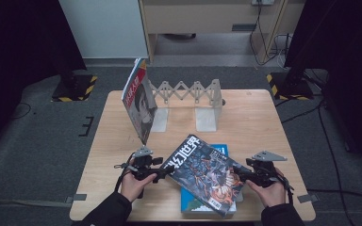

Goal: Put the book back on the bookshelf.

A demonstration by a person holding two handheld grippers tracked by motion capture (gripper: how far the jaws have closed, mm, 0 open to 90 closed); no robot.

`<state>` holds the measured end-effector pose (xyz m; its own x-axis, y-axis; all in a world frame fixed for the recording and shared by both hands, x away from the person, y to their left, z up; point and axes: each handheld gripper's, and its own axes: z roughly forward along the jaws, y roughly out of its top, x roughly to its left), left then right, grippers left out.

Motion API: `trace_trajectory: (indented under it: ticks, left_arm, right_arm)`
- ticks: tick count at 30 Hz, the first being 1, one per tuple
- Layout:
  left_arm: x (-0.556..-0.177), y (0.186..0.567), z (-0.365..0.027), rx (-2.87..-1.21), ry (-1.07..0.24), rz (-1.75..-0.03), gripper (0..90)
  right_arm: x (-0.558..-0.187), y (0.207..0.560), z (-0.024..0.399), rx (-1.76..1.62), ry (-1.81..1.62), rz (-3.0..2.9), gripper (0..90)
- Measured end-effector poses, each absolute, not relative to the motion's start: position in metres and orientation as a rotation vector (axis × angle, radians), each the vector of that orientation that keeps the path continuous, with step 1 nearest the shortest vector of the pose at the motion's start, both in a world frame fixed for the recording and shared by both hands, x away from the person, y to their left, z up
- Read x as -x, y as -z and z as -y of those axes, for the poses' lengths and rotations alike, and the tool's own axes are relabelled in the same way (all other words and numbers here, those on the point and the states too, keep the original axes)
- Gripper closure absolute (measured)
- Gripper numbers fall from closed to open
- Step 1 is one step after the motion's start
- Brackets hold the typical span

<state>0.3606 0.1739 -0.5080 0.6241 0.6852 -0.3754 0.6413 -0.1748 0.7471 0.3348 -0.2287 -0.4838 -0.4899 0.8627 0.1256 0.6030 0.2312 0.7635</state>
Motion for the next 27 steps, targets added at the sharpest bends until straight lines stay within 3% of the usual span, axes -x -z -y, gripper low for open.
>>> trace_trajectory:
  ticks: [18,27]
  left_arm:
    - [-0.372,0.524,-0.173,-1.813,0.126,-1.071,27.0]
    - [-0.369,0.522,-0.173,-1.819,0.195,-1.059,33.8]
  right_arm:
    - [-0.336,0.49,0.222,-1.389,-1.135,-2.2,35.2]
    - [-0.336,0.492,0.222,-1.399,-1.162,-2.192,37.7]
